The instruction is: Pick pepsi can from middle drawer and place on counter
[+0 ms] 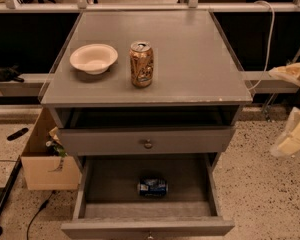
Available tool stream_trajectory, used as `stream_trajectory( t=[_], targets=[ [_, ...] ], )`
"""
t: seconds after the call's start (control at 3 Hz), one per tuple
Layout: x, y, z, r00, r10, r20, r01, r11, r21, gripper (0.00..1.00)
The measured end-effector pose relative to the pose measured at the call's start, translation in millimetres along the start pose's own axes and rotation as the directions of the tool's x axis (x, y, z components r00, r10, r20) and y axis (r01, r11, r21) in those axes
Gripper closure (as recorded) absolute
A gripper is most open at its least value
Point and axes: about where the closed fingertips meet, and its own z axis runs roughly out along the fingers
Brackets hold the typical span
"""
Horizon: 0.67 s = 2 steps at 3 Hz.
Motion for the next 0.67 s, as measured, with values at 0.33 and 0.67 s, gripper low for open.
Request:
stream_trajectory(
  t=[0.33,0.67],
  targets=[
    [20.4,5.2,35.2,0.989,-0.097,0.110,0.103,0.9935,-0.050,0.00],
    [20.3,5.2,35.1,0.989,-0.096,0.110,0.102,0.9936,-0.050,0.00]
  ],
)
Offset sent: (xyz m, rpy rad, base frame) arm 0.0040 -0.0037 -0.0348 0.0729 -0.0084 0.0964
